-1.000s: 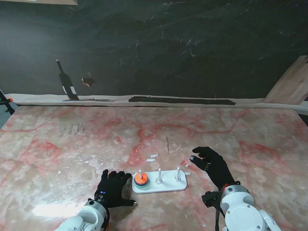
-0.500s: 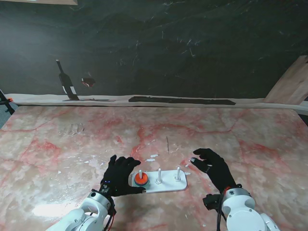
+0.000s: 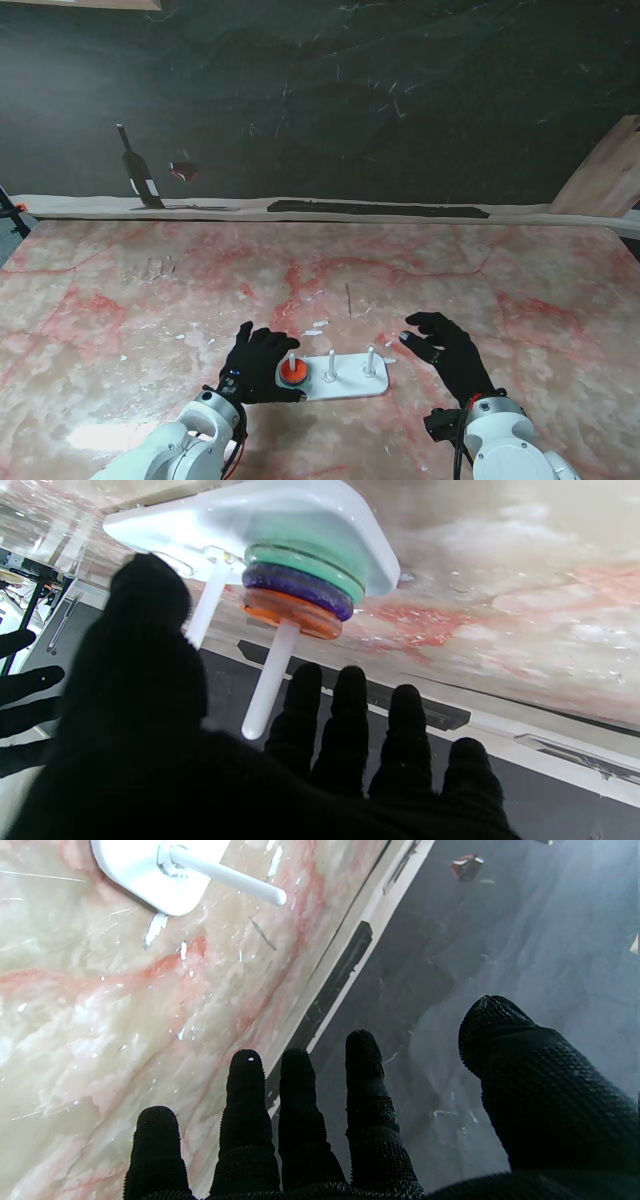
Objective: Move the three rings of the Hanoi Tower from the left rod to the right rod
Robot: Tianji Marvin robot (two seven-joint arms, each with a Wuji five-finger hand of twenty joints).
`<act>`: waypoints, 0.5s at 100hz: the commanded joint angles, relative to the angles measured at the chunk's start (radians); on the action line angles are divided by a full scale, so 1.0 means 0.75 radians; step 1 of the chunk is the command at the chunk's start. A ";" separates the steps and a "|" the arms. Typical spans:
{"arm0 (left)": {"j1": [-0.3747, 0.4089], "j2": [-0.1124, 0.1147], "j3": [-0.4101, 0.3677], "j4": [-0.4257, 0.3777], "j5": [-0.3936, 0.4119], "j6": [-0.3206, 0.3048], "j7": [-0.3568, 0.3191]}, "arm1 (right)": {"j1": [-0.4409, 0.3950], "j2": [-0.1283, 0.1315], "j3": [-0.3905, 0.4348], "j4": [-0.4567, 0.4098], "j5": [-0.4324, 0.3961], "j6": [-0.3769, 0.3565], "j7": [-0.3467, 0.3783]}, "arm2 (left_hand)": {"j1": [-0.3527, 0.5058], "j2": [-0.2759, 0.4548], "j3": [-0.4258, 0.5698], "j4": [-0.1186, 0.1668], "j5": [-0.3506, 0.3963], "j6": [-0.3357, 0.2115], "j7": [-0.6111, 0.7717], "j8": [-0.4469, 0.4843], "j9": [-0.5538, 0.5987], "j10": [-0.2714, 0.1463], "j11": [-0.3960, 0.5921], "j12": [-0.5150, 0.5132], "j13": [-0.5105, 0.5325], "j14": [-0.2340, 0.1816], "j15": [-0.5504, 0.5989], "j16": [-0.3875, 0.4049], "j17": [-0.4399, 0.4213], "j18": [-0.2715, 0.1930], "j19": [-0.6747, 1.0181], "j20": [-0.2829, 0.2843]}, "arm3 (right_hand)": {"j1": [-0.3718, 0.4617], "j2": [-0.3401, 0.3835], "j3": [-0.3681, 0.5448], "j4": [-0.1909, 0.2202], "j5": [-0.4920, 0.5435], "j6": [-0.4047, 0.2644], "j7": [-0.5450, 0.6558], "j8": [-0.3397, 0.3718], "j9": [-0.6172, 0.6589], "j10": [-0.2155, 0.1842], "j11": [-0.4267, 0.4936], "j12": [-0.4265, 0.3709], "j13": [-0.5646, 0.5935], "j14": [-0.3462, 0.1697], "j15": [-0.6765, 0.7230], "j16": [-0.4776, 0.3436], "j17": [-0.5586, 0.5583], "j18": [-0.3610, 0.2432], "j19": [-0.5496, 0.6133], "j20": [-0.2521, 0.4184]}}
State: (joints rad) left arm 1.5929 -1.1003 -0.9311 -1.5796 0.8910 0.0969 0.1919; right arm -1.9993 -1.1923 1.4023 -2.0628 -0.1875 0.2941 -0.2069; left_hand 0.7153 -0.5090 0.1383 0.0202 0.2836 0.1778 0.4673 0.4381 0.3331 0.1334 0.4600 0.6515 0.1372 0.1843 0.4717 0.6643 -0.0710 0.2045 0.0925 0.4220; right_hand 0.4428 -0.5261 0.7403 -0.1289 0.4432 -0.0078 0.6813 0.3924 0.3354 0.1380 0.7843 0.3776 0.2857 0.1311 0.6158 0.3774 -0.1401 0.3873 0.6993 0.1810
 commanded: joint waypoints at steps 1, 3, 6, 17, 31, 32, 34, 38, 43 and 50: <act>-0.008 0.000 0.002 -0.004 -0.011 0.011 -0.019 | -0.011 -0.004 0.000 -0.006 -0.001 -0.013 0.005 | -0.004 -0.038 0.052 -0.003 0.022 0.012 0.037 0.035 0.038 0.000 0.039 0.048 0.041 0.013 0.040 0.032 -0.016 0.006 0.009 0.035 | -0.030 0.007 -0.031 0.033 -0.013 0.002 0.015 0.005 0.002 0.002 0.014 0.002 0.025 -0.002 0.013 0.018 -0.013 0.001 0.029 -0.032; -0.010 0.001 0.002 -0.004 -0.012 0.014 -0.024 | -0.011 -0.004 0.001 -0.006 -0.001 -0.014 0.006 | -0.004 -0.041 0.057 -0.004 0.031 0.010 0.043 0.039 0.051 0.001 0.046 0.055 0.046 0.012 0.044 0.035 -0.016 0.006 0.010 0.038 | -0.028 0.007 -0.031 0.033 -0.013 0.002 0.015 0.005 0.002 0.002 0.014 0.002 0.025 -0.001 0.013 0.018 -0.013 0.001 0.029 -0.032; -0.011 0.002 0.003 -0.005 -0.011 0.016 -0.030 | -0.010 -0.004 0.002 -0.005 0.000 -0.014 0.008 | -0.003 -0.044 0.062 -0.005 0.043 0.010 0.052 0.043 0.067 0.000 0.055 0.063 0.053 0.013 0.049 0.037 -0.015 0.006 0.010 0.041 | -0.031 0.009 -0.031 0.033 -0.011 0.001 0.016 0.005 0.004 0.003 0.014 0.002 0.025 -0.001 0.013 0.018 -0.013 0.001 0.029 -0.033; -0.021 0.005 0.008 -0.002 -0.005 0.017 -0.044 | -0.010 -0.003 0.008 -0.002 0.012 -0.016 0.015 | -0.016 -0.057 0.108 -0.011 0.055 0.005 0.095 0.073 0.100 0.000 0.080 0.106 0.071 0.015 0.072 0.055 -0.018 0.007 0.017 0.063 | -0.029 0.010 -0.032 0.033 -0.010 0.005 0.016 0.004 0.006 0.004 0.013 0.002 0.024 0.000 0.014 0.019 -0.013 0.001 0.029 -0.034; -0.033 0.009 0.025 0.001 0.013 0.033 -0.060 | 0.001 -0.004 0.006 0.005 0.019 -0.015 0.015 | -0.018 -0.060 0.123 -0.013 0.067 -0.002 0.107 0.081 0.116 -0.005 0.086 0.113 0.082 0.014 0.083 0.062 -0.017 0.006 0.019 0.069 | -0.029 0.011 -0.032 0.033 -0.009 0.006 0.015 0.003 0.007 0.004 0.013 0.002 0.028 0.001 0.016 0.020 -0.013 0.001 0.030 -0.035; -0.033 0.010 0.025 0.000 0.015 0.034 -0.062 | 0.003 -0.004 0.006 0.006 0.021 -0.016 0.016 | -0.017 -0.061 0.125 -0.013 0.067 -0.003 0.109 0.082 0.117 -0.005 0.086 0.114 0.083 0.014 0.084 0.062 -0.017 0.007 0.019 0.070 | -0.028 0.011 -0.033 0.033 -0.008 0.006 0.015 0.003 0.008 0.004 0.013 0.002 0.027 0.001 0.016 0.020 -0.013 0.001 0.030 -0.035; -0.033 0.011 0.026 -0.001 0.016 0.036 -0.067 | 0.006 -0.004 0.006 0.008 0.023 -0.016 0.019 | -0.015 -0.063 0.129 -0.012 0.071 -0.004 0.114 0.085 0.123 -0.005 0.090 0.116 0.084 0.015 0.086 0.064 -0.018 0.007 0.020 0.071 | -0.028 0.011 -0.033 0.033 -0.007 0.006 0.015 0.003 0.009 0.005 0.013 0.003 0.025 0.002 0.015 0.020 -0.013 0.001 0.031 -0.035; -0.033 0.011 0.028 -0.002 0.017 0.039 -0.071 | 0.013 -0.002 0.004 0.013 0.027 -0.017 0.026 | -0.024 -0.067 0.151 -0.011 0.074 -0.008 0.138 0.102 0.133 -0.006 0.099 0.129 0.088 0.014 0.093 0.070 -0.019 0.007 0.022 0.081 | -0.029 0.012 -0.033 0.033 -0.007 0.005 0.015 0.003 0.008 0.004 0.013 0.003 0.026 0.000 0.016 0.020 -0.013 0.001 0.031 -0.036; -0.036 0.011 0.031 -0.001 0.016 0.041 -0.071 | 0.021 0.000 0.003 0.019 0.027 -0.017 0.036 | -0.027 -0.069 0.172 -0.008 0.092 -0.013 0.163 0.118 0.161 -0.007 0.115 0.142 0.104 0.015 0.106 0.078 -0.021 0.008 0.033 0.099 | -0.029 0.013 -0.034 0.033 -0.009 0.005 0.014 0.003 0.009 0.004 0.013 0.003 0.025 0.000 0.016 0.020 -0.013 0.001 0.031 -0.036; -0.045 0.010 0.043 0.003 0.021 0.049 -0.067 | 0.029 0.002 0.002 0.024 0.030 -0.018 0.047 | -0.028 -0.071 0.191 -0.006 0.101 -0.015 0.178 0.129 0.178 -0.008 0.124 0.151 0.117 0.015 0.118 0.086 -0.022 0.009 0.043 0.117 | -0.029 0.014 -0.034 0.033 -0.009 0.005 0.015 0.003 0.008 0.004 0.013 0.003 0.025 0.001 0.016 0.020 -0.013 0.001 0.031 -0.037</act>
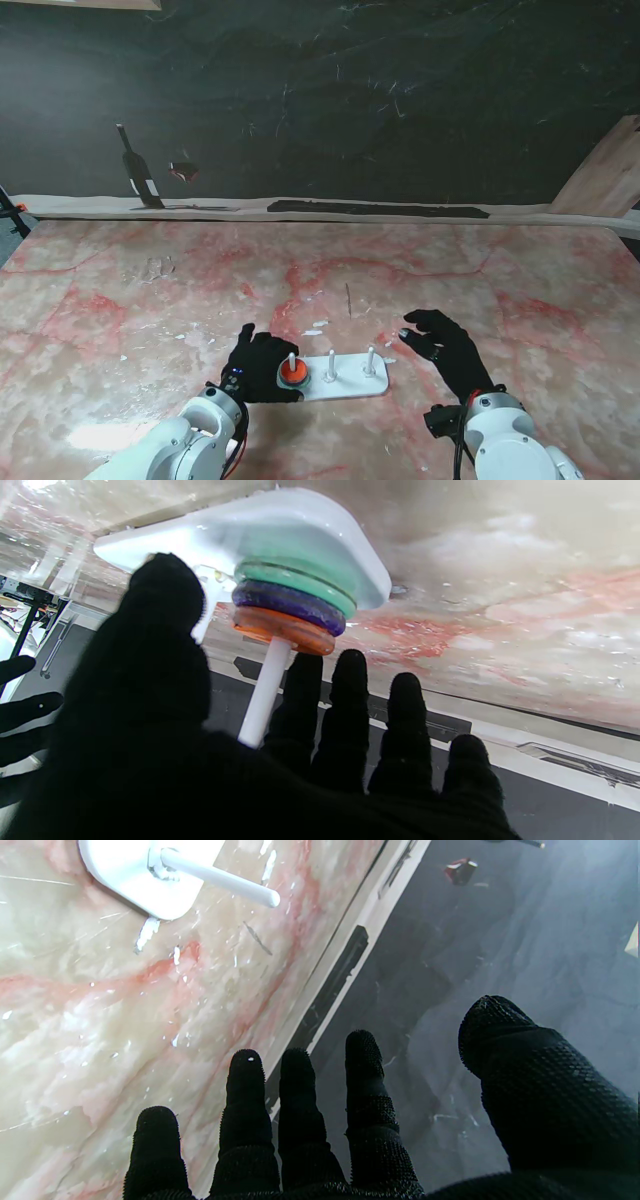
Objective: Move the three rings of the Hanoi Tower from the left rod to the right rod
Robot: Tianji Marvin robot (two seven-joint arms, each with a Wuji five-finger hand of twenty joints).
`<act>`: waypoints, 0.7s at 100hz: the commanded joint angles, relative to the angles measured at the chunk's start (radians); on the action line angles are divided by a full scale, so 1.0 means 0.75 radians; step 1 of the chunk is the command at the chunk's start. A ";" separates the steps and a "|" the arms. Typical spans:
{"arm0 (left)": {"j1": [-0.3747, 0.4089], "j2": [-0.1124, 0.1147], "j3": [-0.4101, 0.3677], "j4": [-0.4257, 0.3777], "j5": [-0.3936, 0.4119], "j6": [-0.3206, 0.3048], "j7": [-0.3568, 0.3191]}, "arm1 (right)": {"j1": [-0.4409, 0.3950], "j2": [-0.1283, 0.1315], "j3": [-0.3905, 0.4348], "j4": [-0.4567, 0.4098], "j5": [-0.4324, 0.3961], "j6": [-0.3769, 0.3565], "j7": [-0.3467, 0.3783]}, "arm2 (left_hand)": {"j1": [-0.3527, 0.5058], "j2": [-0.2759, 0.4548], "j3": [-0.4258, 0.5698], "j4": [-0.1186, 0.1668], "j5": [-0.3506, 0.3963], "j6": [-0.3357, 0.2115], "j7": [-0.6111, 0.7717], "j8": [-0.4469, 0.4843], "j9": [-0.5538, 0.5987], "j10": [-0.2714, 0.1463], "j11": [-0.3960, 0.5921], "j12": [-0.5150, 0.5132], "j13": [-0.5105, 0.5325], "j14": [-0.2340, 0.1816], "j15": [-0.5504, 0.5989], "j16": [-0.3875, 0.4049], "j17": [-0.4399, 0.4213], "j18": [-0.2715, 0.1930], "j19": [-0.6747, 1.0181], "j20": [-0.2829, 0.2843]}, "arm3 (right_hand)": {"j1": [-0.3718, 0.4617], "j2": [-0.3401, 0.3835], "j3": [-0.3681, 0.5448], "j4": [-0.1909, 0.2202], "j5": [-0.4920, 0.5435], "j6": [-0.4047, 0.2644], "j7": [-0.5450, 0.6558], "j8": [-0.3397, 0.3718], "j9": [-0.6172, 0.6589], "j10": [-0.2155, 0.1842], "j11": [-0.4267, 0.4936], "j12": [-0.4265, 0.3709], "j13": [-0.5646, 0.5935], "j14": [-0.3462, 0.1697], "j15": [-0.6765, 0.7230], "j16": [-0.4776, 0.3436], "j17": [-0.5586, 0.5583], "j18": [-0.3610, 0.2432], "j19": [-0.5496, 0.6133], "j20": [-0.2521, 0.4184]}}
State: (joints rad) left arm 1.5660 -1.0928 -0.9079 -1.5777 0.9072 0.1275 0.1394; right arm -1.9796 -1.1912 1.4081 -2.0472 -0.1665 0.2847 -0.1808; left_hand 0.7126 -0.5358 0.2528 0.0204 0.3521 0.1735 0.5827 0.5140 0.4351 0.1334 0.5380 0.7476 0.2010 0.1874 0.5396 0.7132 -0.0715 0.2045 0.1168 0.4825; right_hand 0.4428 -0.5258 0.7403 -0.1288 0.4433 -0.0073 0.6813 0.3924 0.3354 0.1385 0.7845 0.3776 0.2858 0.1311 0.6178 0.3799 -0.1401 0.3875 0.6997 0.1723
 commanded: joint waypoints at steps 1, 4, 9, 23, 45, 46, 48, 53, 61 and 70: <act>-0.010 0.000 0.014 0.002 0.001 0.010 0.004 | 0.004 0.001 -0.006 0.004 0.003 -0.006 0.013 | -0.024 -0.034 0.040 -0.006 0.012 -0.010 0.026 0.029 0.046 -0.008 0.021 0.024 0.034 0.010 0.028 0.022 -0.022 0.009 0.012 0.038 | -0.028 0.014 -0.034 0.033 -0.009 0.004 0.015 0.003 0.008 0.003 0.012 0.003 0.024 0.001 0.013 0.016 -0.013 0.001 0.030 -0.025; -0.013 0.000 0.019 0.005 0.005 0.015 0.008 | 0.006 0.001 -0.006 0.005 0.005 -0.006 0.015 | -0.021 -0.033 0.046 -0.004 0.018 -0.011 0.032 0.032 0.054 -0.007 0.026 0.026 0.043 0.009 0.034 0.025 -0.021 0.008 0.015 0.043 | -0.027 0.014 -0.034 0.033 -0.009 0.005 0.015 0.003 0.007 0.004 0.012 0.003 0.025 0.000 0.013 0.017 -0.013 0.001 0.030 -0.026; -0.019 -0.002 0.025 0.013 0.003 0.017 0.017 | 0.007 0.001 -0.007 0.005 0.004 -0.004 0.016 | -0.017 -0.041 0.087 0.013 0.019 -0.014 0.047 0.045 0.061 -0.010 0.030 0.034 0.048 0.007 0.045 0.034 -0.029 0.009 0.032 0.076 | -0.028 0.016 -0.035 0.033 -0.010 0.005 0.014 0.003 0.008 0.004 0.012 0.003 0.025 0.000 0.013 0.017 -0.013 0.001 0.030 -0.026; -0.029 -0.004 0.032 0.025 -0.014 0.010 0.015 | 0.009 0.001 -0.011 0.004 -0.021 0.012 0.008 | -0.008 -0.050 0.124 0.025 0.023 -0.014 0.052 0.049 0.070 -0.010 0.037 0.039 0.053 0.008 0.055 0.041 -0.029 0.007 0.033 0.089 | -0.028 0.019 -0.037 0.033 -0.009 0.006 0.014 0.002 0.012 0.003 0.013 0.004 0.025 0.001 0.014 0.017 -0.015 0.004 0.029 -0.029; -0.033 -0.008 0.034 0.033 -0.018 0.023 0.027 | 0.005 0.001 -0.010 0.002 -0.022 0.013 0.007 | -0.030 -0.047 0.141 0.021 0.012 -0.007 0.032 0.039 0.050 -0.006 0.023 0.036 0.045 0.010 0.058 0.046 -0.030 0.008 0.030 0.101 | -0.026 0.021 -0.040 0.034 -0.009 0.007 0.014 0.002 0.014 0.004 0.012 0.003 0.027 0.001 0.014 0.017 -0.014 0.005 0.029 -0.031; -0.034 -0.008 0.034 0.034 -0.018 0.024 0.027 | 0.005 0.001 -0.010 0.002 -0.022 0.013 0.007 | -0.030 -0.046 0.141 0.020 0.011 -0.006 0.028 0.038 0.048 -0.006 0.021 0.035 0.044 0.010 0.058 0.046 -0.030 0.008 0.029 0.102 | -0.025 0.022 -0.039 0.034 -0.009 0.007 0.013 0.002 0.014 0.004 0.012 0.003 0.027 0.001 0.014 0.017 -0.014 0.005 0.029 -0.031; -0.034 -0.008 0.034 0.035 -0.020 0.023 0.027 | 0.005 0.001 -0.010 0.002 -0.020 0.012 0.008 | -0.033 -0.044 0.140 0.019 0.011 -0.009 0.022 0.034 0.045 -0.007 0.017 0.033 0.042 0.007 0.057 0.046 -0.030 0.008 0.028 0.102 | -0.026 0.022 -0.040 0.034 -0.009 0.006 0.014 0.002 0.013 0.004 0.012 0.003 0.027 0.002 0.014 0.017 -0.014 0.005 0.029 -0.031; -0.037 -0.009 0.034 0.039 -0.028 0.019 0.026 | 0.006 0.001 -0.010 0.002 -0.015 0.012 0.009 | -0.034 -0.043 0.139 0.016 0.012 -0.010 0.011 0.026 0.044 -0.006 0.011 0.028 0.042 0.009 0.056 0.046 -0.029 0.008 0.027 0.103 | -0.025 0.022 -0.040 0.034 -0.008 0.009 0.013 0.001 0.013 0.005 0.011 0.003 0.026 0.002 0.014 0.017 -0.014 0.005 0.029 -0.031; -0.043 -0.010 0.036 0.045 -0.037 0.013 0.025 | 0.007 0.001 -0.011 0.001 -0.013 0.015 0.013 | -0.039 -0.036 0.135 0.013 0.010 -0.009 0.000 0.019 0.042 -0.009 0.007 0.024 0.041 0.007 0.057 0.047 -0.029 0.008 0.024 0.104 | -0.026 0.025 -0.043 0.034 -0.009 0.008 0.013 0.001 0.014 0.005 0.011 0.003 0.026 0.002 0.013 0.017 -0.014 0.005 0.029 -0.032; -0.049 -0.012 0.038 0.052 -0.045 0.005 0.025 | 0.008 0.002 -0.012 0.001 -0.013 0.018 0.015 | -0.046 -0.028 0.127 0.008 0.016 -0.006 -0.001 0.016 0.046 -0.004 0.009 0.024 0.044 0.010 0.059 0.049 -0.028 0.008 0.023 0.105 | -0.026 0.027 -0.044 0.034 -0.008 0.006 0.013 0.001 0.013 0.004 0.011 0.003 0.029 0.001 0.015 0.018 -0.014 0.005 0.029 -0.033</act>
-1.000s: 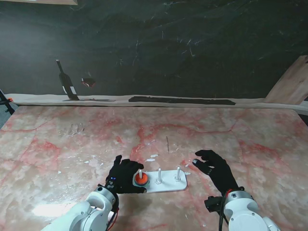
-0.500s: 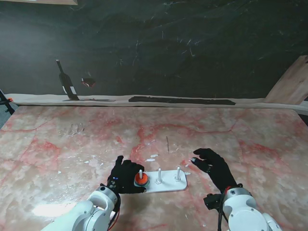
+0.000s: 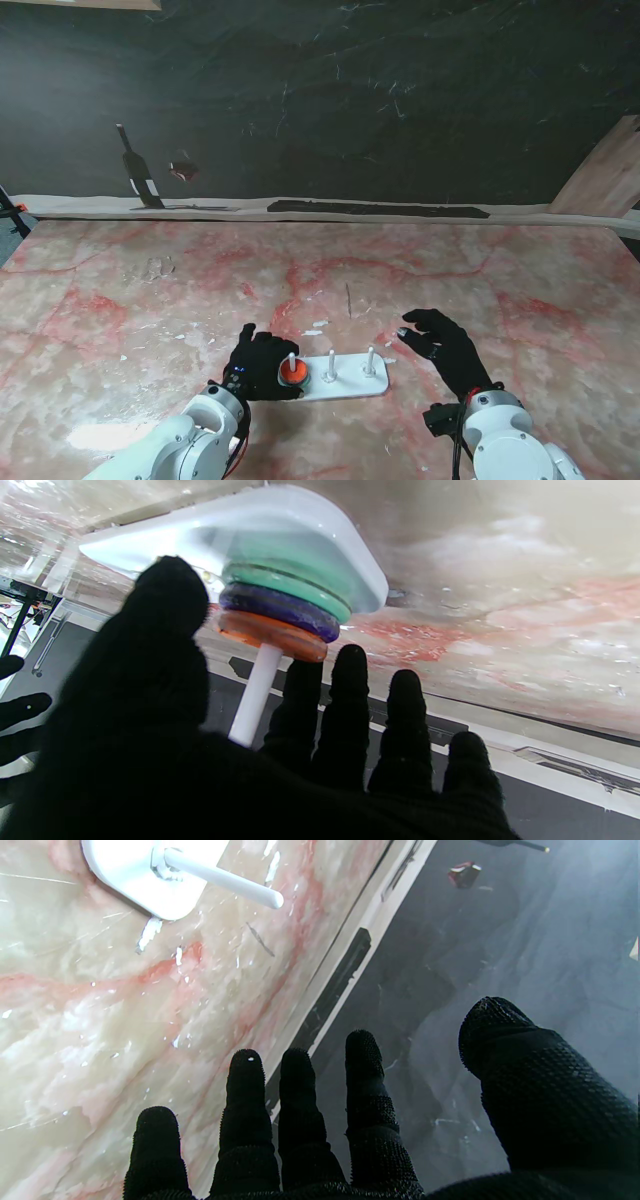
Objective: Move the three rings of the Hanoi Tower from the left rod to the right rod
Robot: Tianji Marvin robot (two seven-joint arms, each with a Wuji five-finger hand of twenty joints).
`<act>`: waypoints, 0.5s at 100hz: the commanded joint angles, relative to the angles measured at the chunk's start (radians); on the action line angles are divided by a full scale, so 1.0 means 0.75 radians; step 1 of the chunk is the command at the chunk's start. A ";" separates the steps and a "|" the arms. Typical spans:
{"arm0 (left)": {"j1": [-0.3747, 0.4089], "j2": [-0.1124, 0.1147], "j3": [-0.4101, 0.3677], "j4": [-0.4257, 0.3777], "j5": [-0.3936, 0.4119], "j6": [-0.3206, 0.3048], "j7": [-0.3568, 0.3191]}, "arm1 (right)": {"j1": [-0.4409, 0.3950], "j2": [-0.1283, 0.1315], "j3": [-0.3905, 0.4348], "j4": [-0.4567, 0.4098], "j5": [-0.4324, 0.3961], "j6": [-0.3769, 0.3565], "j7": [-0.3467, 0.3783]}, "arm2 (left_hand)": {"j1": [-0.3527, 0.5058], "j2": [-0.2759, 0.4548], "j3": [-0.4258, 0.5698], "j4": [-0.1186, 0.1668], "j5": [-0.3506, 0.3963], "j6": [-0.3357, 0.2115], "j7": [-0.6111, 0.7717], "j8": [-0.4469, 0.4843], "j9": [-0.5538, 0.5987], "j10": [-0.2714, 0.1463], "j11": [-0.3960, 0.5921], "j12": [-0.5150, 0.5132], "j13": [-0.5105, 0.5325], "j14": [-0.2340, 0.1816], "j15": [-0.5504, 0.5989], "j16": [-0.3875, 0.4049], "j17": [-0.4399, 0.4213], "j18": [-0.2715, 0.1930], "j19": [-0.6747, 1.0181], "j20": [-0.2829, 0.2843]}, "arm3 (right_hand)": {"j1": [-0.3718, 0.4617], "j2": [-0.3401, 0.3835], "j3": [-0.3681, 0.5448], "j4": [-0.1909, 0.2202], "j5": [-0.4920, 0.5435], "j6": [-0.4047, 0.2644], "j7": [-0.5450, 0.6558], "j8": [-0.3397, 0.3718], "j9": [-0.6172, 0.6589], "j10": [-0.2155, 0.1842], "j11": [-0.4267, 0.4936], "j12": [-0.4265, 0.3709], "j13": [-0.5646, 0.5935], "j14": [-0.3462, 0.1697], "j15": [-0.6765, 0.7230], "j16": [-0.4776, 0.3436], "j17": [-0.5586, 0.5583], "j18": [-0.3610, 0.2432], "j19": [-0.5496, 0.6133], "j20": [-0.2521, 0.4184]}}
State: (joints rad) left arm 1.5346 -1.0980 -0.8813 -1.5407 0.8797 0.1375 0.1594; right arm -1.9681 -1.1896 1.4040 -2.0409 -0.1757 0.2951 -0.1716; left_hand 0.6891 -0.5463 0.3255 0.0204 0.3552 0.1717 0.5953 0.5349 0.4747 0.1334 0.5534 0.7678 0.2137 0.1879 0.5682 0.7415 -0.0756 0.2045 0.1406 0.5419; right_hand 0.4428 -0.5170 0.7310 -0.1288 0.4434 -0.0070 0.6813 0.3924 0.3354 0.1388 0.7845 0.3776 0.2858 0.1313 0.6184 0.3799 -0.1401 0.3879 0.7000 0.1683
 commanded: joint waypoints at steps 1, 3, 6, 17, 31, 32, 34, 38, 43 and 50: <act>-0.008 -0.005 0.003 0.003 -0.010 -0.009 -0.001 | -0.007 0.000 -0.007 -0.008 -0.001 0.005 0.003 | -0.016 -0.012 0.029 0.008 0.012 -0.004 -0.018 -0.012 -0.006 -0.004 -0.011 -0.003 0.028 0.009 0.021 0.012 -0.022 0.008 -0.009 0.026 | -0.026 0.016 -0.032 0.034 -0.009 0.005 0.013 0.001 0.014 0.004 0.011 0.003 0.027 0.001 0.014 0.017 -0.014 0.004 0.029 -0.028; -0.009 -0.005 0.003 0.005 -0.011 -0.011 -0.001 | -0.007 0.000 -0.007 -0.008 -0.002 0.006 0.003 | -0.017 -0.011 0.026 0.007 0.014 -0.003 -0.017 -0.012 -0.005 -0.004 -0.010 -0.003 0.028 0.009 0.022 0.013 -0.022 0.008 -0.009 0.027 | -0.026 0.016 -0.032 0.034 -0.009 0.007 0.013 0.001 0.015 0.004 0.012 0.004 0.026 0.001 0.014 0.017 -0.014 0.004 0.029 -0.028; -0.012 -0.005 0.005 0.007 -0.013 -0.013 -0.001 | -0.007 0.000 -0.007 -0.008 -0.004 0.008 0.003 | -0.016 -0.008 0.024 0.006 0.016 -0.002 -0.017 -0.013 -0.003 -0.005 -0.009 -0.002 0.030 0.010 0.023 0.014 -0.022 0.008 -0.009 0.028 | -0.026 0.016 -0.033 0.034 -0.009 0.007 0.013 0.001 0.015 0.003 0.012 0.004 0.027 0.002 0.014 0.018 -0.014 0.004 0.029 -0.028; -0.022 -0.006 0.011 0.016 -0.017 -0.016 -0.004 | -0.011 -0.001 -0.006 -0.011 -0.005 0.010 0.001 | -0.010 -0.004 0.018 0.005 0.024 -0.001 -0.011 -0.011 0.007 -0.002 0.000 0.002 0.034 0.010 0.029 0.018 -0.022 0.008 -0.009 0.031 | -0.024 0.017 -0.033 0.035 -0.009 0.008 0.013 0.001 0.015 0.005 0.011 0.004 0.028 0.002 0.015 0.018 -0.014 0.004 0.029 -0.029; -0.029 -0.005 0.015 0.020 -0.019 -0.017 -0.013 | -0.015 -0.002 -0.004 -0.014 -0.005 0.009 -0.006 | 0.000 0.003 0.025 0.012 0.044 -0.004 0.014 0.002 0.041 -0.001 0.023 0.014 0.054 0.013 0.041 0.024 -0.022 0.009 -0.004 0.040 | -0.025 0.020 -0.036 0.035 -0.007 0.009 0.012 0.001 0.019 0.008 0.012 0.004 0.033 0.002 0.018 0.019 -0.014 0.004 0.031 -0.029; -0.029 -0.005 0.015 0.020 -0.019 -0.016 -0.013 | -0.015 -0.002 -0.004 -0.014 -0.005 0.009 -0.006 | 0.000 0.003 0.025 0.013 0.045 -0.004 0.016 0.003 0.043 -0.001 0.025 0.015 0.055 0.013 0.041 0.024 -0.022 0.009 -0.004 0.040 | -0.024 0.020 -0.036 0.035 -0.007 0.008 0.012 0.001 0.019 0.008 0.012 0.004 0.034 0.003 0.018 0.019 -0.013 0.004 0.031 -0.029; -0.030 -0.005 0.015 0.021 -0.019 -0.016 -0.013 | -0.015 -0.002 -0.004 -0.014 -0.005 0.009 -0.006 | 0.000 0.006 0.027 0.015 0.050 -0.005 0.021 0.005 0.050 -0.002 0.029 0.018 0.060 0.012 0.044 0.025 -0.022 0.008 -0.003 0.042 | -0.025 0.022 -0.036 0.035 -0.007 0.008 0.012 0.001 0.021 0.007 0.012 0.004 0.035 0.002 0.018 0.019 -0.013 0.004 0.032 -0.029; -0.031 -0.005 0.015 0.021 -0.019 -0.015 -0.014 | -0.015 -0.002 -0.004 -0.014 -0.005 0.009 -0.004 | 0.003 0.008 0.031 0.019 0.064 -0.006 0.032 0.010 0.068 0.000 0.038 0.022 0.070 0.011 0.049 0.027 -0.022 0.009 0.001 0.047 | -0.025 0.022 -0.036 0.035 -0.007 0.008 0.012 0.001 0.022 0.005 0.012 0.004 0.036 0.005 0.019 0.019 -0.013 0.005 0.032 -0.029; -0.032 -0.005 0.015 0.022 -0.020 -0.016 -0.014 | -0.015 -0.001 -0.004 -0.014 -0.004 0.009 -0.002 | 0.004 0.013 0.038 0.025 0.081 -0.010 0.045 0.016 0.093 0.001 0.049 0.027 0.081 0.013 0.054 0.030 -0.023 0.011 0.005 0.054 | -0.025 0.025 -0.037 0.035 -0.007 0.008 0.012 0.001 0.022 0.006 0.012 0.004 0.037 0.005 0.018 0.019 -0.013 0.006 0.033 -0.029; -0.035 -0.005 0.017 0.025 -0.022 -0.019 -0.012 | -0.018 -0.001 -0.003 -0.017 -0.002 0.008 0.000 | 0.011 0.016 0.050 0.033 0.086 -0.011 0.052 0.021 0.103 0.001 0.051 0.030 0.088 0.013 0.058 0.031 -0.024 0.013 0.012 0.064 | -0.026 0.029 -0.039 0.035 -0.007 0.009 0.012 0.001 0.023 0.007 0.012 0.004 0.039 0.007 0.019 0.020 -0.013 0.005 0.034 -0.029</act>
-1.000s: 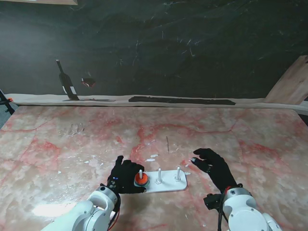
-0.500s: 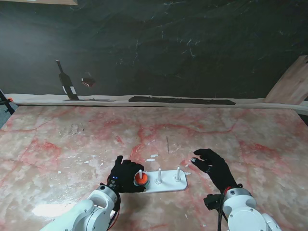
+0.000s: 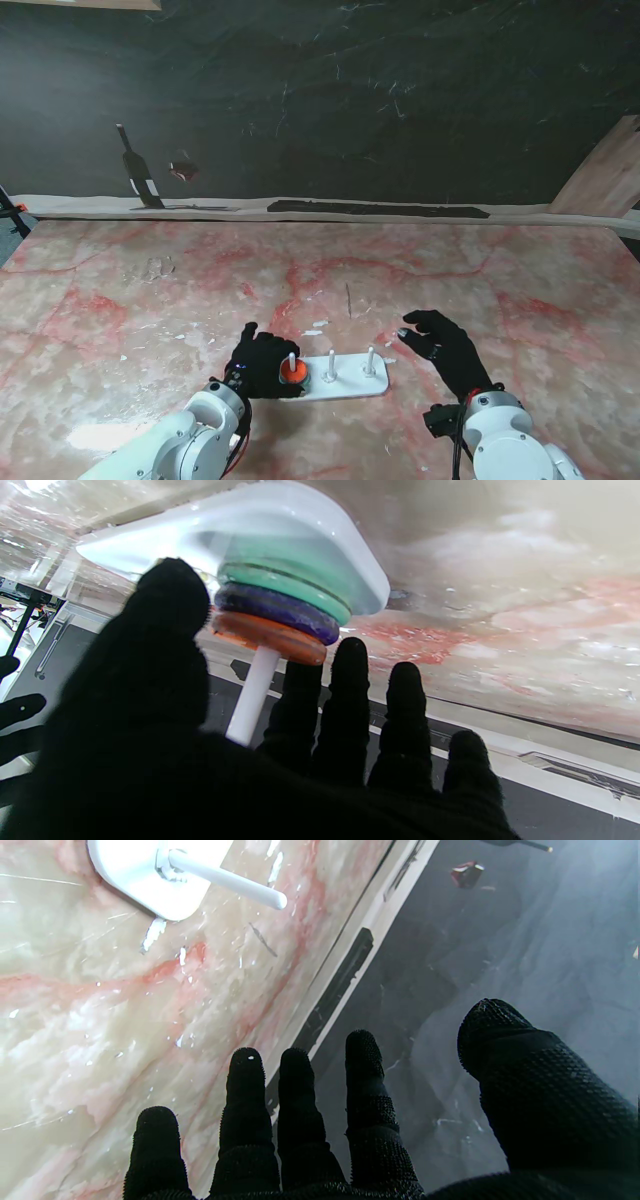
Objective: Move the three rings of the Hanoi Tower from the left rod to the right rod
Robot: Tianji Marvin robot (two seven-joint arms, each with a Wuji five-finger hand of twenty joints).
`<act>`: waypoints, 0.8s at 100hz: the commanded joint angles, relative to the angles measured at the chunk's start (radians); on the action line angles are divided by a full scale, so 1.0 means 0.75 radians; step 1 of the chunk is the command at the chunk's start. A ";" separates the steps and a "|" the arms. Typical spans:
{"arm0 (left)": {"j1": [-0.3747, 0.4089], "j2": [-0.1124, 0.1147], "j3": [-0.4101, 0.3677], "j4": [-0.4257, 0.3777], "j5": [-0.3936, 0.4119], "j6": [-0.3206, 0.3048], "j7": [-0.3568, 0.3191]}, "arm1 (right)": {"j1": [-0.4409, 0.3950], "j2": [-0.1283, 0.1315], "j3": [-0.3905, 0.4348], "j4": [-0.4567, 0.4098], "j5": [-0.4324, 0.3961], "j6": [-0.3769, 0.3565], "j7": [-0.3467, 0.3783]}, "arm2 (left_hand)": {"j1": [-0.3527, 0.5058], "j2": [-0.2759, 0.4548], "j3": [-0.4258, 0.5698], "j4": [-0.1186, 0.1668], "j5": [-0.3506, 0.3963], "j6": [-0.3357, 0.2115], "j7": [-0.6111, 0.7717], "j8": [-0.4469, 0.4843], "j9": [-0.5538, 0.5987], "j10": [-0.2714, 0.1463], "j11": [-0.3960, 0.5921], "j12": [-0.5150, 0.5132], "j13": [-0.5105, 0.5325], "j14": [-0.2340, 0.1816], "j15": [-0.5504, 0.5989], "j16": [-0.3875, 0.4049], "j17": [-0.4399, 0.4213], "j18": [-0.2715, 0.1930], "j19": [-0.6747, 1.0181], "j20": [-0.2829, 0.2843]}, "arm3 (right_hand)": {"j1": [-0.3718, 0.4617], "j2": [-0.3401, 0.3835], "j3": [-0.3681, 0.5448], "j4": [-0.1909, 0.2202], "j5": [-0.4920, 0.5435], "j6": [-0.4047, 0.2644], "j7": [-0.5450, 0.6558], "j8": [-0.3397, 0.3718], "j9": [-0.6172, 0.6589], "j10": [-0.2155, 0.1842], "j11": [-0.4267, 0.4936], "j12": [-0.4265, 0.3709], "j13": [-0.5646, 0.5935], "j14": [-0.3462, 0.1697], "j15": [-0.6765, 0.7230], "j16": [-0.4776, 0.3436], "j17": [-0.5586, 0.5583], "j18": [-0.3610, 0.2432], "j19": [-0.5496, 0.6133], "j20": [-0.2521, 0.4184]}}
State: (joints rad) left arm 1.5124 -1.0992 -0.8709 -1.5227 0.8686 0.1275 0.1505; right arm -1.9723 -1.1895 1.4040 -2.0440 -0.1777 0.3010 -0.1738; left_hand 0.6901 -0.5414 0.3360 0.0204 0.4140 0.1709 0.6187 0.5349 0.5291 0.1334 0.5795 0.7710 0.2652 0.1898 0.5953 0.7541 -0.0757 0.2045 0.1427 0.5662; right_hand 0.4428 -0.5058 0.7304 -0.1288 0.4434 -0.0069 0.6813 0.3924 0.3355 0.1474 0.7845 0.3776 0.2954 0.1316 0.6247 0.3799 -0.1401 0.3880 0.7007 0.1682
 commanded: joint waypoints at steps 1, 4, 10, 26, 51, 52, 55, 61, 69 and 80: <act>-0.006 -0.004 0.003 0.002 -0.008 -0.006 0.000 | -0.013 -0.001 -0.003 -0.013 0.001 0.001 0.003 | 0.010 0.010 0.037 0.034 0.007 -0.010 0.021 0.021 0.030 0.000 0.016 0.026 0.020 0.010 0.022 0.015 -0.024 0.013 0.010 0.033 | -0.027 0.014 -0.040 0.035 -0.007 0.009 0.012 0.001 0.025 -0.004 0.012 0.004 0.026 0.007 0.011 0.020 -0.013 0.006 0.034 -0.029; -0.007 -0.004 0.004 0.003 -0.007 -0.007 0.002 | -0.015 -0.001 -0.003 -0.014 0.000 0.001 0.003 | 0.011 0.013 0.041 0.037 0.010 -0.010 0.024 0.022 0.033 0.001 0.017 0.027 0.024 0.009 0.024 0.016 -0.024 0.013 0.012 0.036 | -0.026 0.013 -0.040 0.035 -0.007 0.009 0.012 0.000 0.025 -0.003 0.012 0.004 0.028 0.006 0.012 0.020 -0.012 0.006 0.035 -0.028; -0.010 -0.004 0.006 0.006 -0.006 -0.010 0.002 | -0.022 -0.002 0.000 -0.019 -0.001 0.000 0.000 | 0.017 0.013 0.051 0.042 0.013 -0.009 0.027 0.024 0.039 0.004 0.018 0.028 0.029 0.009 0.027 0.016 -0.023 0.014 0.018 0.044 | -0.027 0.017 -0.041 0.035 -0.006 0.008 0.013 0.001 0.027 -0.004 0.013 0.005 0.030 0.006 0.013 0.021 -0.012 0.007 0.037 -0.028; -0.017 -0.004 0.010 0.013 -0.011 -0.022 0.003 | -0.039 -0.005 0.006 -0.030 0.000 0.001 -0.013 | 0.027 0.027 0.073 0.052 0.034 -0.013 0.039 0.029 0.075 -0.028 0.026 0.032 0.047 0.004 0.035 0.020 -0.025 0.016 0.028 0.058 | -0.027 0.024 -0.046 0.035 -0.004 0.009 0.013 0.000 0.039 -0.001 0.014 0.005 0.041 0.010 0.016 0.022 -0.011 0.010 0.043 -0.029; -0.021 -0.005 0.009 0.014 -0.014 -0.030 0.004 | -0.045 -0.005 0.007 -0.035 -0.003 0.017 -0.010 | 0.043 0.048 0.093 0.053 0.075 -0.016 0.061 0.037 0.132 -0.027 0.050 0.040 0.086 -0.001 0.067 0.032 -0.018 0.023 0.048 0.070 | -0.025 0.031 -0.052 0.037 -0.005 0.011 0.012 -0.001 0.050 0.001 0.012 0.005 0.050 0.012 0.019 0.023 -0.011 0.013 0.053 -0.030; -0.021 -0.005 0.009 0.014 -0.014 -0.031 0.004 | -0.045 -0.005 0.007 -0.036 -0.004 0.017 -0.011 | 0.044 0.048 0.094 0.054 0.080 -0.018 0.063 0.038 0.137 -0.027 0.053 0.042 0.090 -0.001 0.069 0.033 -0.018 0.023 0.050 0.070 | -0.026 0.031 -0.053 0.036 -0.004 0.010 0.012 -0.001 0.050 0.001 0.012 0.005 0.050 0.013 0.019 0.023 -0.011 0.013 0.054 -0.030; -0.020 -0.004 0.007 0.013 -0.014 -0.034 0.002 | -0.046 -0.005 0.007 -0.036 -0.006 0.019 -0.011 | 0.048 0.050 0.098 0.054 0.096 -0.021 0.071 0.041 0.158 -0.030 0.067 0.049 0.102 -0.004 0.077 0.037 -0.015 0.025 0.056 0.072 | -0.027 0.033 -0.054 0.036 -0.003 0.010 0.012 -0.001 0.051 0.000 0.012 0.005 0.051 0.012 0.020 0.024 -0.010 0.013 0.055 -0.030; -0.018 -0.003 0.005 0.010 -0.012 -0.035 -0.001 | -0.048 -0.005 0.007 -0.037 -0.009 0.019 -0.014 | 0.054 0.051 0.106 0.056 0.111 -0.023 0.078 0.044 0.179 -0.032 0.081 0.058 0.118 -0.005 0.088 0.042 -0.010 0.027 0.067 0.074 | -0.027 0.033 -0.054 0.037 -0.004 0.010 0.012 -0.001 0.053 0.000 0.012 0.005 0.052 0.012 0.020 0.024 -0.011 0.014 0.056 -0.031; -0.016 -0.002 0.004 0.008 -0.010 -0.036 -0.003 | -0.050 -0.006 0.007 -0.038 -0.008 0.018 -0.017 | 0.055 0.054 0.115 0.057 0.122 -0.025 0.085 0.047 0.195 -0.033 0.088 0.067 0.131 -0.006 0.096 0.046 -0.008 0.029 0.081 0.072 | -0.027 0.034 -0.056 0.037 -0.004 0.010 0.012 -0.001 0.054 0.001 0.011 0.005 0.051 0.012 0.020 0.024 -0.010 0.014 0.059 -0.032; -0.014 -0.001 0.001 0.006 -0.008 -0.037 -0.006 | -0.051 -0.006 0.007 -0.039 -0.009 0.018 -0.017 | 0.055 0.058 0.124 0.057 0.125 -0.025 0.088 0.048 0.201 -0.035 0.091 0.074 0.137 -0.008 0.100 0.049 -0.008 0.030 0.094 0.066 | -0.028 0.039 -0.059 0.037 -0.005 0.010 0.012 -0.001 0.056 0.002 0.011 0.006 0.054 0.013 0.020 0.025 -0.011 0.015 0.063 -0.034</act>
State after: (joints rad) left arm 1.4991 -1.1001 -0.8676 -1.5115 0.8636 0.1029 0.1491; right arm -2.0017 -1.1903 1.4115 -2.0660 -0.1814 0.3139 -0.1858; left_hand 0.7042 -0.5166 0.3880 0.0330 0.4716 0.1685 0.6469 0.5476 0.6599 0.1341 0.6276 0.8105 0.3416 0.1906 0.6476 0.7782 -0.0727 0.2070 0.2070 0.6032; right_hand 0.4428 -0.4953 0.7110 -0.1288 0.4436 -0.0067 0.6813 0.3924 0.3639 0.1489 0.7867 0.3776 0.3164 0.1430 0.6307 0.3802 -0.1401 0.3912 0.7192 0.1680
